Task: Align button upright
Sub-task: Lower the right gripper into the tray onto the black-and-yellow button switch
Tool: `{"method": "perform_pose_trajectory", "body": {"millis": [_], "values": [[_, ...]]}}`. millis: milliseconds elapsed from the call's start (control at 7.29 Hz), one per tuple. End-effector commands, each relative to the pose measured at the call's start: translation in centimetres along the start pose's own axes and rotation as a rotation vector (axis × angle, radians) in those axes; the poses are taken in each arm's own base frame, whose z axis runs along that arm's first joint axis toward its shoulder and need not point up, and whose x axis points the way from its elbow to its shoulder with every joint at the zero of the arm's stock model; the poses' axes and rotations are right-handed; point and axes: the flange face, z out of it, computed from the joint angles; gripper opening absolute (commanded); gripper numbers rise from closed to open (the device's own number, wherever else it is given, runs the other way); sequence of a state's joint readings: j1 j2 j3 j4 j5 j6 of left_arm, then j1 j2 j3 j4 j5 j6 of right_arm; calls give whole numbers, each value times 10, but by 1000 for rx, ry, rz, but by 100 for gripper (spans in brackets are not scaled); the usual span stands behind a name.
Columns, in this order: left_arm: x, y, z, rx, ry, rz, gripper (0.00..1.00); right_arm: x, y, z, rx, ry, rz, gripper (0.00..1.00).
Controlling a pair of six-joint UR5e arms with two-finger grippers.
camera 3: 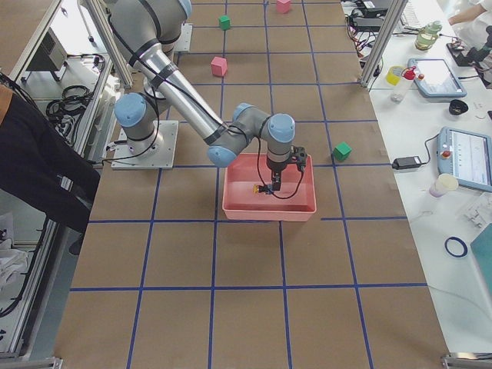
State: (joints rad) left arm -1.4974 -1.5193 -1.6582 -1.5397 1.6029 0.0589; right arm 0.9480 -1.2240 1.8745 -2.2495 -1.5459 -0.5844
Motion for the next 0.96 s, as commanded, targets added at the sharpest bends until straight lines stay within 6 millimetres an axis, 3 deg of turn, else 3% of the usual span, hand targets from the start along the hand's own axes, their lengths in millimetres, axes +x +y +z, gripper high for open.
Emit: {"method": "perform_pose_trajectory", "body": {"millis": [0,824], "values": [[0,0,0,2,-5,1,100,-1,1,2,-4,-4,-1,95],[0,0,0,0,-6,1,100,11,6,10,-25,62,8,99]]}}
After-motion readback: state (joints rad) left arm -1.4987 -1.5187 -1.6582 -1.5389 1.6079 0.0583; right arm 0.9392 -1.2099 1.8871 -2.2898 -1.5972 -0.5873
